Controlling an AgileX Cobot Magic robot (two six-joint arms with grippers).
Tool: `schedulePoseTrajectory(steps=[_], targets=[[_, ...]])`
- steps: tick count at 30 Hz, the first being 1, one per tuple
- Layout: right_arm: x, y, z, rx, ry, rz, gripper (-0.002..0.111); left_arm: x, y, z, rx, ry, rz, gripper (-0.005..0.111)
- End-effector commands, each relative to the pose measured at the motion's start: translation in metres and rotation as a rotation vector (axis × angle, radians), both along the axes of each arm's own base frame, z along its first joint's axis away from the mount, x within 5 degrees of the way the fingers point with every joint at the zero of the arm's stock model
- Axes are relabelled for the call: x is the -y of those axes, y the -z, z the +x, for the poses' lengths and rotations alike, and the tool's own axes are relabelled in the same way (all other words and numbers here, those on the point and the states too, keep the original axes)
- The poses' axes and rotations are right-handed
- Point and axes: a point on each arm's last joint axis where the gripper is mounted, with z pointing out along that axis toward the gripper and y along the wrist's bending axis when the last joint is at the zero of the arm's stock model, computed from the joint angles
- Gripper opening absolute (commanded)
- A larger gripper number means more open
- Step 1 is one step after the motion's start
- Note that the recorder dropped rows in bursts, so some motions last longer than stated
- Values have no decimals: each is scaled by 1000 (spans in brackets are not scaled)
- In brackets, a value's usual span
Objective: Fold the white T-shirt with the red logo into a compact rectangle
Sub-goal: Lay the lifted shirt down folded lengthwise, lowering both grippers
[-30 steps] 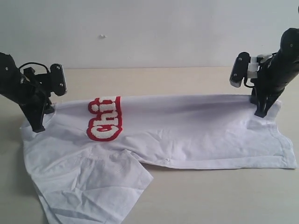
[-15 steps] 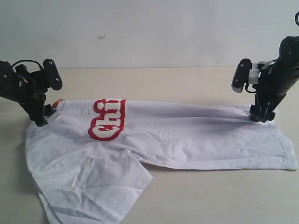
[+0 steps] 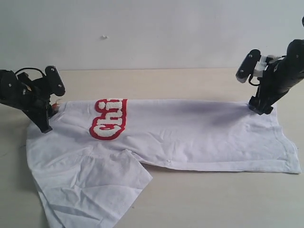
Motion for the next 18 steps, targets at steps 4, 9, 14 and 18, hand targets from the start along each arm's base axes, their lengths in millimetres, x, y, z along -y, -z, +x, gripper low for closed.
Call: schedulePoseTrajectory(steps=[4,9,14,18], targets=[[43,-4,-6,55,161,33,88,-16,15,-1,-46,-60,-14,42],[58,-4,-10,67,259,72,88,-19,15,-1,-46,-67,-14,42],[51,-4,-8,75,288,121,88,-19,15,-1,-48,-93,-33,42],[42,-4,-6,73,264,137,85,-19,4,0,-23,-167,-91,50]])
